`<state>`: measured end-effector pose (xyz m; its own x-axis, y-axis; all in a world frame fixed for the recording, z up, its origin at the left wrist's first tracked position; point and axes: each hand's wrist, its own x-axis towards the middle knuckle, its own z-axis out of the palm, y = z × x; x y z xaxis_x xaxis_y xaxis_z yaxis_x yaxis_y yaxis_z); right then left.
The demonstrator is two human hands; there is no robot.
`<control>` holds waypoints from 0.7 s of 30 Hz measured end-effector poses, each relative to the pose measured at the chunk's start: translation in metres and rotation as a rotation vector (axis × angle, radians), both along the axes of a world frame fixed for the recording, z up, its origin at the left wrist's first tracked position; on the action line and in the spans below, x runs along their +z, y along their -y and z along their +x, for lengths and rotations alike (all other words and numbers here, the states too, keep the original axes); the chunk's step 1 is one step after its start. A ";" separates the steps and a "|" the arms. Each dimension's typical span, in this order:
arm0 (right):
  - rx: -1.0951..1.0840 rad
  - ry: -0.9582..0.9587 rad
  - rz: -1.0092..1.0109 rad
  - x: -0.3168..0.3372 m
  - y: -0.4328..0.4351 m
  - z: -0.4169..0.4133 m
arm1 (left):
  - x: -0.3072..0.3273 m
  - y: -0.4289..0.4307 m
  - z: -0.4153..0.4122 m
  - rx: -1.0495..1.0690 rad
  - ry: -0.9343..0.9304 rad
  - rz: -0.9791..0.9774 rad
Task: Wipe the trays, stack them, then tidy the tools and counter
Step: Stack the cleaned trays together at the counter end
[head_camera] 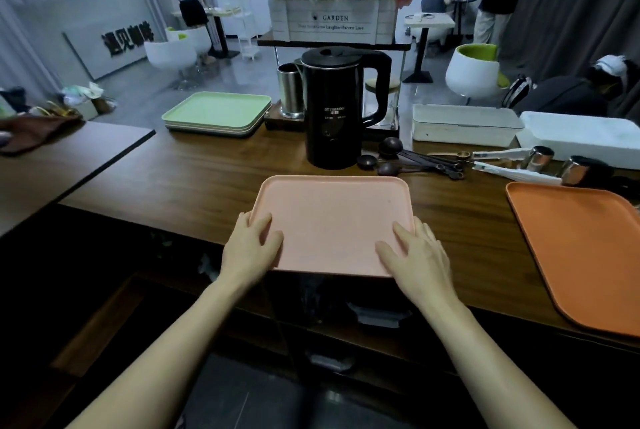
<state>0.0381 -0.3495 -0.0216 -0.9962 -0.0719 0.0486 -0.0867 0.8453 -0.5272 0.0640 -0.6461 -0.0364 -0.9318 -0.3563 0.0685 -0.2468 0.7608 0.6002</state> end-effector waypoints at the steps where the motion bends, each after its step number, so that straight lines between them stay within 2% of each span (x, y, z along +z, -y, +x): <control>1: 0.014 0.013 -0.019 0.001 0.011 0.000 | 0.000 0.010 -0.001 0.023 0.000 0.008; 4: 0.035 0.066 -0.063 -0.003 0.044 -0.006 | 0.002 0.041 -0.005 0.050 -0.008 0.017; 21: 0.042 0.081 -0.044 -0.003 0.243 -0.051 | 0.011 0.235 -0.052 0.108 0.053 -0.003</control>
<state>-0.0126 -0.5923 -0.0250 -0.9932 -0.1132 -0.0282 -0.0770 0.8176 -0.5707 0.0120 -0.8814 -0.0255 -0.8906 -0.4544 0.0212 -0.3587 0.7300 0.5817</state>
